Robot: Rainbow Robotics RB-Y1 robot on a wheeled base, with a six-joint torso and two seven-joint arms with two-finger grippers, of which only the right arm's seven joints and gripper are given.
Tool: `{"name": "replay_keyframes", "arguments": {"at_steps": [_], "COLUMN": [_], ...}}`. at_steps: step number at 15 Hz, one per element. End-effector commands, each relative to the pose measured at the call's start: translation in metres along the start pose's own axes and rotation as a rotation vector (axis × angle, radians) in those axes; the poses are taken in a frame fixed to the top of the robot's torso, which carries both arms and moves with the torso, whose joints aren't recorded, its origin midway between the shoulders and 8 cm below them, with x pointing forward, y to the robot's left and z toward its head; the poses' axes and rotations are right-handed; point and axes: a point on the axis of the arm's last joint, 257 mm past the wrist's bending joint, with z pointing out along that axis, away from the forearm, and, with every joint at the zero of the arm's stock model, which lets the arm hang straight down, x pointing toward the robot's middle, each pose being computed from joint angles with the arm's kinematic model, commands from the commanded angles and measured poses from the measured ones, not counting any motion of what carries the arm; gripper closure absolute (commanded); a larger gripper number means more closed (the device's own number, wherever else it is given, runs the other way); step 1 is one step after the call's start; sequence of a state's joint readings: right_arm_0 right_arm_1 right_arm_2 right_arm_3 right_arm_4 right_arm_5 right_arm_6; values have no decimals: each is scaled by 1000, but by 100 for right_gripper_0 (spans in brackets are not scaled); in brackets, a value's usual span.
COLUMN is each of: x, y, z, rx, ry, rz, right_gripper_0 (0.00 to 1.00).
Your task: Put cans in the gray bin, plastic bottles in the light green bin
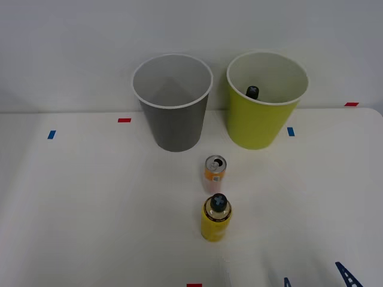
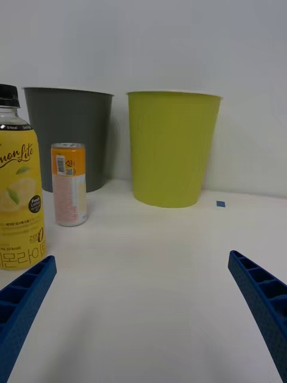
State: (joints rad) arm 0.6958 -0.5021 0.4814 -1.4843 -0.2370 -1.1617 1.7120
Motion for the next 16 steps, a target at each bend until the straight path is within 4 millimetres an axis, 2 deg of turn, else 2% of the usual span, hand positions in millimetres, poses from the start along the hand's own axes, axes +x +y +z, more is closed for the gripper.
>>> {"name": "replay_keyframes", "arguments": {"at_steps": [1,6,10,11,16], "x": [-1,-4,-12,-16,-9], "y": [17,39,65,71,91], "z": [11,27,46,56,106], "rx": [-58,-152,-250,-276,-358], "ry": [-12,-41,-93,-116,-108], "rz": [17,65,97,98,65], "right_gripper_0": [0,0,0,0,0]}}
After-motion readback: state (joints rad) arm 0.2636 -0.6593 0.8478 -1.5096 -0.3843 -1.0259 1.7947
